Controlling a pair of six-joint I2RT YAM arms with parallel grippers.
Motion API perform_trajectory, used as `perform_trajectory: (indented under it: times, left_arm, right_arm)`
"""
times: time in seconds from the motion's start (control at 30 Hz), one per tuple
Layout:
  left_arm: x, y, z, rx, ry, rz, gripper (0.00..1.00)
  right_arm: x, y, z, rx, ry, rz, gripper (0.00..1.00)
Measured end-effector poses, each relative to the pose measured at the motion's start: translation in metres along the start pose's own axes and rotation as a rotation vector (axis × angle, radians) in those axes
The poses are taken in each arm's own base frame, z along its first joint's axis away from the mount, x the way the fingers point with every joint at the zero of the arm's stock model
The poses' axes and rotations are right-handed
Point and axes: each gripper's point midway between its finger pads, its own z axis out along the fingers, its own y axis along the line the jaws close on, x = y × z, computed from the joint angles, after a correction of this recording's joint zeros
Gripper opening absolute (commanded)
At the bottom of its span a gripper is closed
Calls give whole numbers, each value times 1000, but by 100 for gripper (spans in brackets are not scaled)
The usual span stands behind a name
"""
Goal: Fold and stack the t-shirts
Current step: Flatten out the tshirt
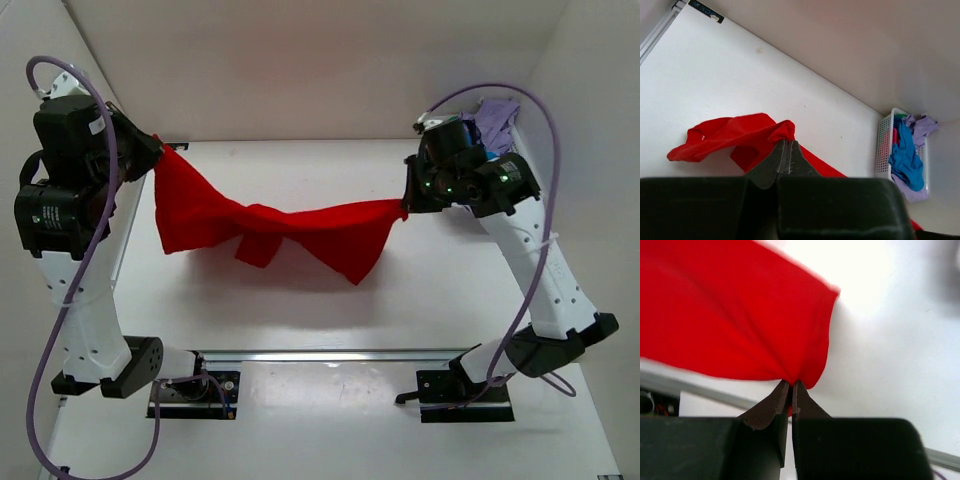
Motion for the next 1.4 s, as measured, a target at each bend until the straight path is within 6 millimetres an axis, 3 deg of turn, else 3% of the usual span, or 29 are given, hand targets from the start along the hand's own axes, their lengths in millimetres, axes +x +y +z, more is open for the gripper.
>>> perform_trajectory:
  times: [0.13, 0.2, 0.3, 0.37, 0.47, 0.53, 0.63, 0.67, 0.73, 0.8, 0.9, 0.97, 1.07, 1.17, 1.23, 1.3, 1.4]
  left_arm:
    - [11, 8, 8, -41, 36, -4, 0]
    - [22, 16, 17, -76, 71, -8, 0]
    - [47, 30, 42, -144, 148, 1, 0]
    - [65, 39, 67, -193, 204, 9, 0]
    - [85, 50, 117, -265, 283, 19, 0]
    - [86, 48, 160, -296, 305, 33, 0]
    - [67, 25, 240, -236, 226, 31, 0]
    - [68, 22, 260, -210, 212, 21, 0]
    - [82, 31, 280, -206, 247, -7, 0]
    - [70, 38, 288, -192, 225, -42, 0]
    - [10, 27, 279, -103, 71, -96, 0]
    - [-36, 13, 252, -38, -57, -111, 0]
    - [-76, -19, 191, 46, -194, -70, 0]
    - [-90, -62, 117, 134, -289, 3, 0]
    - [-84, -80, 79, 175, -299, 43, 0]
    - [-69, -64, 65, 123, -263, 58, 0]
    - [-49, -30, 66, -9, -202, 84, 0]
  right_arm:
    - [-32, -20, -30, 48, -143, 42, 0]
    - [-46, -40, -38, 81, -193, 77, 0]
    - [-59, -63, -31, 135, -201, 92, 0]
    - [-66, -67, -10, 145, -166, 82, 0]
    - [-86, -73, 42, 157, -104, 68, 0]
    - [-108, -80, 79, 164, -93, 63, 0]
    - [-149, -91, 126, 157, -143, 62, 0]
    - [-164, -94, 135, 146, -175, 61, 0]
    - [-194, -100, 142, 117, -272, 60, 0]
    - [-217, -105, 131, 82, -368, 49, 0]
    - [-241, -104, 85, 54, -520, 11, 0]
    - [-260, -97, 39, 42, -639, -24, 0]
    - [-274, -78, -29, 24, -795, -89, 0]
    - [-269, -59, -69, 11, -867, -136, 0]
    - [-262, -51, -77, 2, -877, -150, 0]
    - [-249, -50, -61, 4, -840, -150, 0]
    - [-202, -61, 0, 52, -667, -127, 0]
